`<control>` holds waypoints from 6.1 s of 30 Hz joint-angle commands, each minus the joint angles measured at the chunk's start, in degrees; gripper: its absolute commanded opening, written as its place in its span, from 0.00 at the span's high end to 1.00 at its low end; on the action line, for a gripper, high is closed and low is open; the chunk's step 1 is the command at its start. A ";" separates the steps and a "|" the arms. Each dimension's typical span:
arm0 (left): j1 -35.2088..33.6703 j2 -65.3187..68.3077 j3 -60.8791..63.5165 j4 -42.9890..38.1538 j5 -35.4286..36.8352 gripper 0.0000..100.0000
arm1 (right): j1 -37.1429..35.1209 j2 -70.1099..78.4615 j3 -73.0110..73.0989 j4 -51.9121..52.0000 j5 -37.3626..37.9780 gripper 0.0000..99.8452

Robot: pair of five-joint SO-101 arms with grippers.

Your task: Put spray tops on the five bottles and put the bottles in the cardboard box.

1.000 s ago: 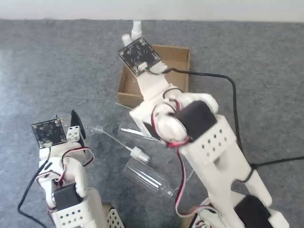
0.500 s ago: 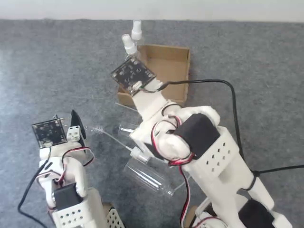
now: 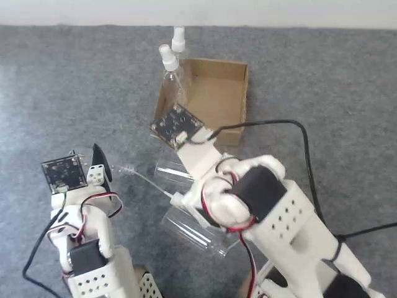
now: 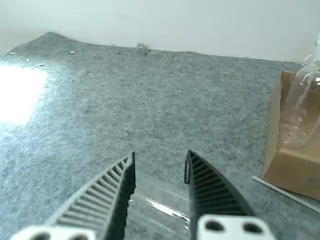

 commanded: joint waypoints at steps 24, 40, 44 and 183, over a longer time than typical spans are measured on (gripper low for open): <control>-0.35 -0.97 1.10 -5.98 0.97 0.85 | -10.68 -14.64 42.46 -34.51 0.88 0.70; -0.35 -0.97 1.27 -6.15 0.97 0.85 | -10.68 -14.55 55.56 -48.31 0.88 0.71; -0.35 -0.97 1.27 -6.15 0.97 0.85 | -10.68 -14.55 57.32 -49.98 0.88 0.71; -0.26 -0.97 1.71 -6.07 0.79 0.85 | 60.18 -27.30 59.87 -84.26 -52.75 0.86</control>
